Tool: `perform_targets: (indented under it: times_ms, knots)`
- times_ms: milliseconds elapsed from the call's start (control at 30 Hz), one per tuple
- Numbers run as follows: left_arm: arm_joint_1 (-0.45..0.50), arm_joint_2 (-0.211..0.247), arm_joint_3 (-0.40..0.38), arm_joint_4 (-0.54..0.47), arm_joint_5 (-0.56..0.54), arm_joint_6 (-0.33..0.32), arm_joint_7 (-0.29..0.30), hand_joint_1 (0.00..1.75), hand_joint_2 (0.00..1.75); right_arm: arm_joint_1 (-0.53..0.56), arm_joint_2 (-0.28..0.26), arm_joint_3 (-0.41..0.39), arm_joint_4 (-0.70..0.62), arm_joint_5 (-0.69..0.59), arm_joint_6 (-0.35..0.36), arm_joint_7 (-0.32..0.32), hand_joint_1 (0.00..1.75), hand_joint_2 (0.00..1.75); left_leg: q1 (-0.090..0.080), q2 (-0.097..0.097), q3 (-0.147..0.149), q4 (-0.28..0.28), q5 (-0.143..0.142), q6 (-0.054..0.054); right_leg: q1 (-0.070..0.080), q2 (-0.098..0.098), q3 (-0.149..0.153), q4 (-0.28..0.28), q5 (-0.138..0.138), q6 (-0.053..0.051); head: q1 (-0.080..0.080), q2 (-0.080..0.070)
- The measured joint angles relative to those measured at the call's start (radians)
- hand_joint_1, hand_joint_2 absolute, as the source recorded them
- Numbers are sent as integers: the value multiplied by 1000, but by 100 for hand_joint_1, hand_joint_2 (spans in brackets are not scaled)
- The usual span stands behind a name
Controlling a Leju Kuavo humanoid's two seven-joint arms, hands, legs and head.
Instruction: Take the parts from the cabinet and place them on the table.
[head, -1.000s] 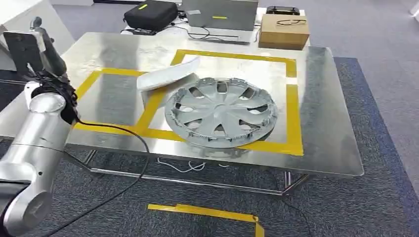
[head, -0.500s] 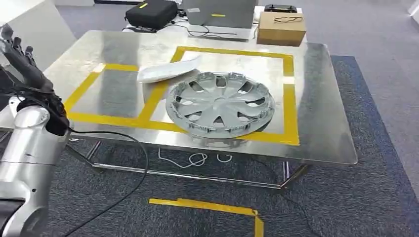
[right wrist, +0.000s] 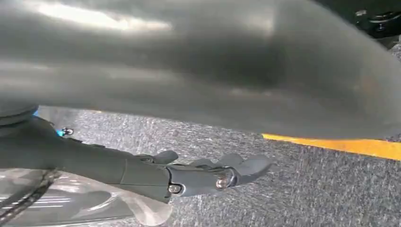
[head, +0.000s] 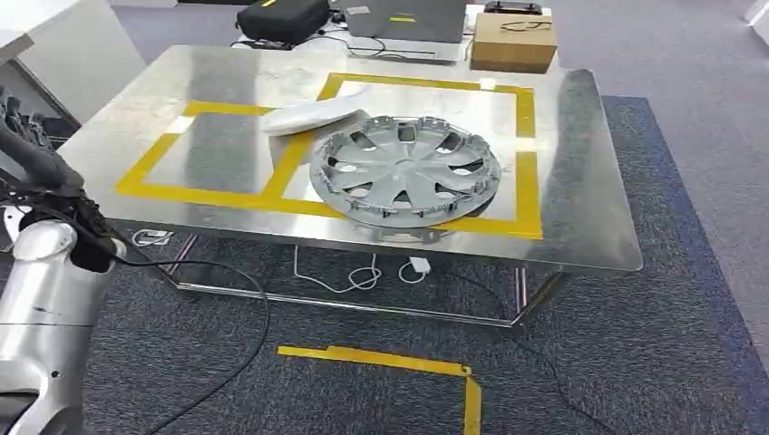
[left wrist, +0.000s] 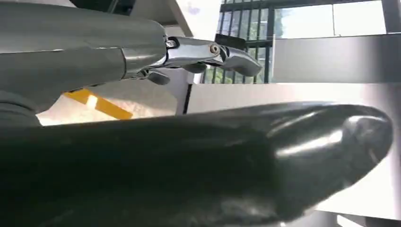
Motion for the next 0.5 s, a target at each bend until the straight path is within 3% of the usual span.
perform_targets:
  times_ms: [33,67,100,133,167,200,233,267,300,333,367,433,500]
  knots:
    - [9,0,1,-5,0,-1,-1,0,0,2,0,-2,0,0,0,-1,0,0,0,2,-6,-4,9,10,1,1,-3,-2,7,7,2,0]
    - [12,0,1,-10,0,-2,-2,0,0,2,0,-6,0,0,0,-2,0,0,6,8,-10,-10,22,20,-2,0,-8,8,-11,10,0,0]
    - [15,-2,1,-15,0,-2,-3,0,0,1,0,-8,0,-1,0,-1,0,0,5,9,-24,-10,32,28,-2,0,-33,38,-61,12,4,0]
    - [20,-3,1,-24,1,-2,-5,0,0,1,0,-8,0,0,0,-1,0,0,4,9,-38,-10,44,35,-2,0,-56,110,-128,15,5,0]
    - [26,-3,1,-29,1,-2,-6,0,0,1,0,-9,0,0,0,2,0,0,2,9,-52,-9,55,36,-2,0,-78,189,-178,17,5,0]
    - [33,-3,1,-35,1,-2,-6,0,0,1,0,-9,0,0,-1,5,0,0,0,9,-67,-8,66,38,-2,0,-98,265,-212,19,5,0]
    - [41,-3,1,-39,1,-2,-6,0,0,1,0,-9,0,1,-1,9,0,0,-2,9,-82,-8,77,37,-2,0,-105,315,-217,19,5,0]
    - [47,-3,1,-41,2,-2,-6,0,0,2,0,-9,0,3,-2,11,0,0,-4,10,-98,-7,89,37,-2,0,-91,323,-191,19,4,0]
    - [50,-3,1,-45,2,-2,-6,0,0,2,0,-9,0,3,-2,11,0,0,-5,10,-113,-7,100,36,-2,0,-60,294,-155,16,5,0]
    - [53,-3,2,-48,2,-3,-6,0,0,2,0,-9,0,4,-2,10,0,0,-7,9,-127,-7,111,34,-1,0,-8,229,-120,10,5,0]
    - [55,-3,2,-54,2,-3,-6,0,0,-1,0,-9,0,6,-2,10,0,0,-8,8,-139,-6,123,31,1,0,64,130,-108,2,5,0]
    - [55,-1,4,-63,2,-3,-7,0,0,-5,0,-9,0,6,-3,9,0,0,-12,9,-151,1,136,22,7,0,185,-31,-149,-5,4,0]
    - [55,-1,5,-63,2,-3,-7,0,0,-4,0,-9,0,6,-5,9,0,0,-7,13,-153,-3,158,13,11,1,171,-33,-144,-9,5,0]
